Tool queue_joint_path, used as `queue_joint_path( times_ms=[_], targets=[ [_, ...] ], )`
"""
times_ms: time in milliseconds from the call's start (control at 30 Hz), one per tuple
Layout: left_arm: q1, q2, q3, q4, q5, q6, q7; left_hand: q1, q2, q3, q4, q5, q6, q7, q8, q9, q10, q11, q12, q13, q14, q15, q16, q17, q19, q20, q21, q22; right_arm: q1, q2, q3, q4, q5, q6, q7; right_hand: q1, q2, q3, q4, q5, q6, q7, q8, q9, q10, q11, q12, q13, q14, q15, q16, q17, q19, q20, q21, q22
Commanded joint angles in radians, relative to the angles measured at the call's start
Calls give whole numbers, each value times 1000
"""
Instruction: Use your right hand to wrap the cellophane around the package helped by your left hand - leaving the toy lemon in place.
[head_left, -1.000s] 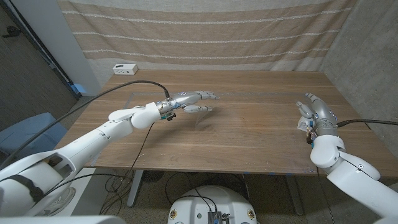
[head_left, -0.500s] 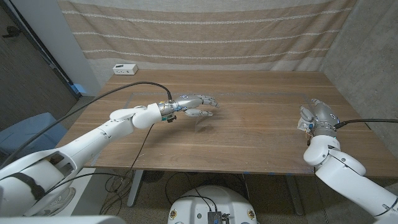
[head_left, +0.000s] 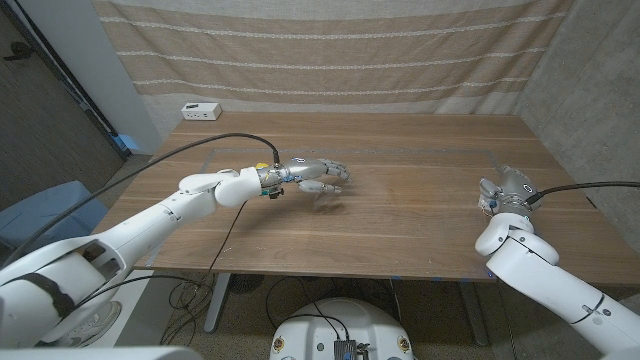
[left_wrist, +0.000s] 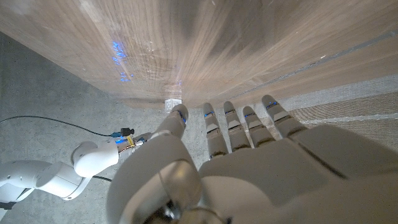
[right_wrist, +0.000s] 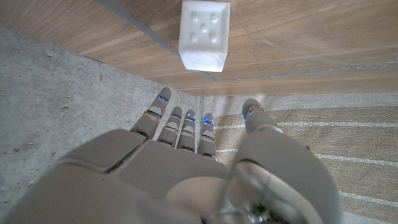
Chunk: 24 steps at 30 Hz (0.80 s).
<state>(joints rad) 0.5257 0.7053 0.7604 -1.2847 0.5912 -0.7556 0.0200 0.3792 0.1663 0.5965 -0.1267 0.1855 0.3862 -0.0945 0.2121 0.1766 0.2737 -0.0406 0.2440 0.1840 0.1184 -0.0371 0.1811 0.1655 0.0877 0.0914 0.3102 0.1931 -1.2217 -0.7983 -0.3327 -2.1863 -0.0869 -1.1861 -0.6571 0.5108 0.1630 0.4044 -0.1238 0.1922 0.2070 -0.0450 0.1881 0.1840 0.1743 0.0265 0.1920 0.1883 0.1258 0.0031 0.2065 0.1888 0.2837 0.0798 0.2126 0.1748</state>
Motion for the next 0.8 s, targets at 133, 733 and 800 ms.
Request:
queue_joint_path(
  times_ms=[133,733,800],
  targets=[
    [-32,-6,30,36,28,-13,-9,-3,-5,5,10,0,57,-22,13,3,18,-1,-3,1,2,-4,-1,3,-9,4,-5,4,144,8,-104,88,55,-120,28,7,-3,-5,-3,-2,-13,-3,-6,2,-17,-3,-6,5,-18,2,-5,3,-4,-8,-4,2],
    [-38,16,47,24,39,-1,-53,-35,-6,19,35,-8,205,33,15,0,137,11,15,0,76,-7,8,3,17,24,-3,4,293,20,-223,192,102,-191,51,9,-20,-20,-10,-7,-33,-15,-4,3,-31,4,-2,5,-3,44,1,1,22,5,1,2],
    [-41,15,49,26,41,0,-57,-37,-6,19,37,-9,211,38,15,0,140,11,15,0,77,-8,8,3,17,23,-3,4,301,24,-226,206,108,-186,53,15,-20,-20,-14,-7,-30,-13,-1,3,-15,15,5,5,9,57,4,0,31,14,3,1]
  ],
)
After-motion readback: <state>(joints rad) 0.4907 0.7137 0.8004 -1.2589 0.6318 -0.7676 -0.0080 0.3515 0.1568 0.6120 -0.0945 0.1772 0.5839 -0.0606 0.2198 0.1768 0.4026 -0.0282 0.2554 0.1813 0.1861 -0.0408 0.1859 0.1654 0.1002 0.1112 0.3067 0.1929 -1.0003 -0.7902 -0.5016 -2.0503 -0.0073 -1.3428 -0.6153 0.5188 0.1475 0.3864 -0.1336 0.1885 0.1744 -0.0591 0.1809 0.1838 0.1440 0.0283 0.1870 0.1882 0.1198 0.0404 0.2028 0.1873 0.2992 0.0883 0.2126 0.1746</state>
